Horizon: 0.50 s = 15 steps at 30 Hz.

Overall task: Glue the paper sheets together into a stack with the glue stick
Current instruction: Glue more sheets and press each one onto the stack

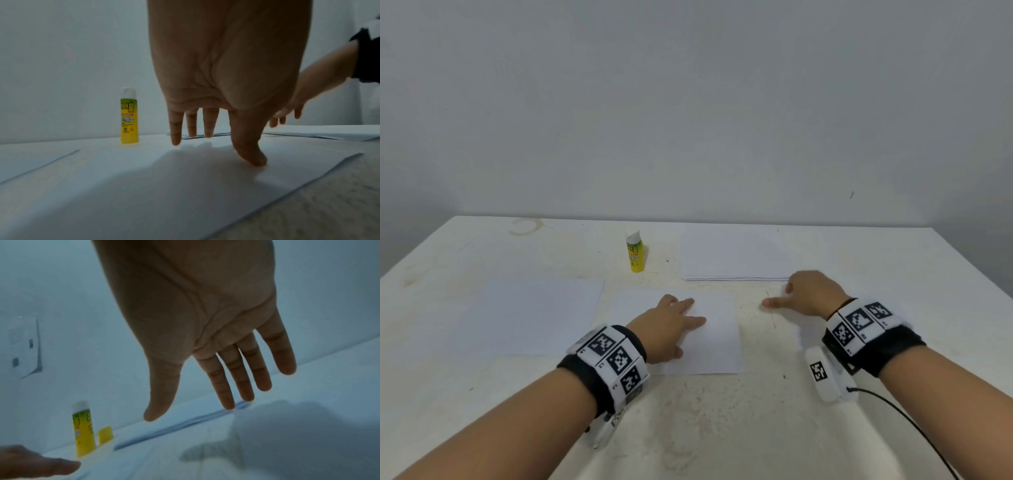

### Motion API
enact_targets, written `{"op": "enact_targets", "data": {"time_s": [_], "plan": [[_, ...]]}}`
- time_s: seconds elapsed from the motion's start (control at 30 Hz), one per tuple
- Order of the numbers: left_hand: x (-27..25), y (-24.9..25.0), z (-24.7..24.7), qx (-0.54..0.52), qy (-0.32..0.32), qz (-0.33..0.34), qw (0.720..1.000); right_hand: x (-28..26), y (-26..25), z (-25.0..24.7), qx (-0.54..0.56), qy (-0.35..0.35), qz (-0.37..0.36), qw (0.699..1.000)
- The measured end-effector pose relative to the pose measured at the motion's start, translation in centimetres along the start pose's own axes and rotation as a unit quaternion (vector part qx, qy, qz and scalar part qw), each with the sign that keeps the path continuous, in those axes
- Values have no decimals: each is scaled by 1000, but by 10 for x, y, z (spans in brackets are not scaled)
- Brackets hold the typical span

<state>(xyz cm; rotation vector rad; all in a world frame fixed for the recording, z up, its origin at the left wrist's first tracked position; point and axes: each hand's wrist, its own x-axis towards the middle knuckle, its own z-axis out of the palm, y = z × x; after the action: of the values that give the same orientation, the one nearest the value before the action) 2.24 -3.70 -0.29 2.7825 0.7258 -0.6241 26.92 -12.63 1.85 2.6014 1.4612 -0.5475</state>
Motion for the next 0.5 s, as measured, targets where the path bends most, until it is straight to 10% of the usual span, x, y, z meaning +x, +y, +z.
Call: {"op": "enact_targets", "data": {"time_s": [0.23, 0.5], "plan": [[-3, -11, 10, -32, -50, -40, 997, 32, -85, -31, 159, 61, -194, 966], [1, -13, 10, -39, -75, -39, 996, 77, -190, -14, 224, 19, -231, 947]]}}
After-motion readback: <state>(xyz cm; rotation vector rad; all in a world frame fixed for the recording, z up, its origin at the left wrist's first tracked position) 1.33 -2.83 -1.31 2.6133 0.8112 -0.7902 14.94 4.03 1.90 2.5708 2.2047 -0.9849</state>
